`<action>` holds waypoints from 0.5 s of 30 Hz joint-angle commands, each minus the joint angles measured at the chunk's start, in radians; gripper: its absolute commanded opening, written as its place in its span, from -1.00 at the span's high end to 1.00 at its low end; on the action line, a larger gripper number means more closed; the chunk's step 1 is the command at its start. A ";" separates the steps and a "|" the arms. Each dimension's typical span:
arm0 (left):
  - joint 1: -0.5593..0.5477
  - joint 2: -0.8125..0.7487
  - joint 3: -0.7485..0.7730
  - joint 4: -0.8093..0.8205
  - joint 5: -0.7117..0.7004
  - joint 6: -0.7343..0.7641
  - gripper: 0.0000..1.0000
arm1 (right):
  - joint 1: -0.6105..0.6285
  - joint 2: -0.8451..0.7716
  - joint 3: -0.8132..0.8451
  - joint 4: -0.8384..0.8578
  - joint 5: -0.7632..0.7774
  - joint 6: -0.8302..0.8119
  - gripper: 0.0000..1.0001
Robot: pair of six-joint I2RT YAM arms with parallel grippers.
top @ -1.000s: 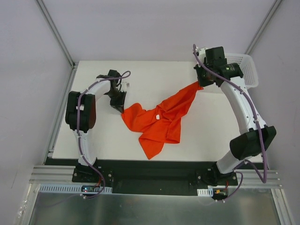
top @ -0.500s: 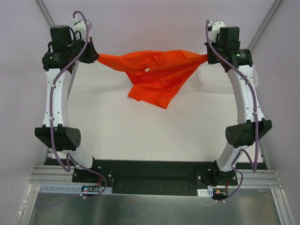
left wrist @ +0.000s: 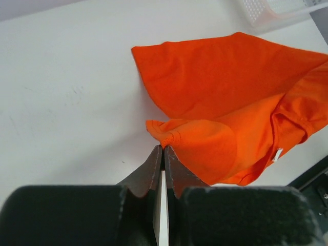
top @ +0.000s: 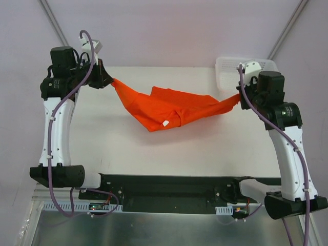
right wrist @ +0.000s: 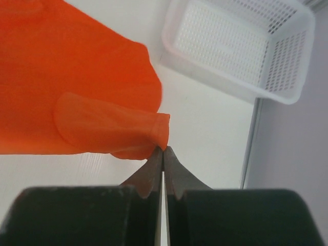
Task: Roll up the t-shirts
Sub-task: Flatten out the T-shirt at the center of the board.
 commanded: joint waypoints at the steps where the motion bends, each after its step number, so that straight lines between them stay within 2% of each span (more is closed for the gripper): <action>1: -0.003 0.045 -0.032 0.005 0.083 -0.078 1.00 | 0.003 0.053 -0.103 -0.063 -0.018 0.052 0.99; 5: -0.006 0.153 0.030 0.022 0.126 -0.220 1.00 | -0.003 0.136 -0.088 -0.086 -0.056 0.094 0.99; 10: -0.017 0.254 0.187 0.086 0.242 -0.310 1.00 | -0.034 0.216 0.044 -0.103 -0.055 0.144 0.99; 12: -0.017 0.260 0.226 0.122 0.293 -0.337 1.00 | -0.037 0.240 0.119 -0.115 -0.116 0.158 0.99; 15: -0.016 0.242 0.289 0.126 0.285 -0.311 1.00 | -0.023 0.270 0.217 -0.138 -0.239 0.195 0.99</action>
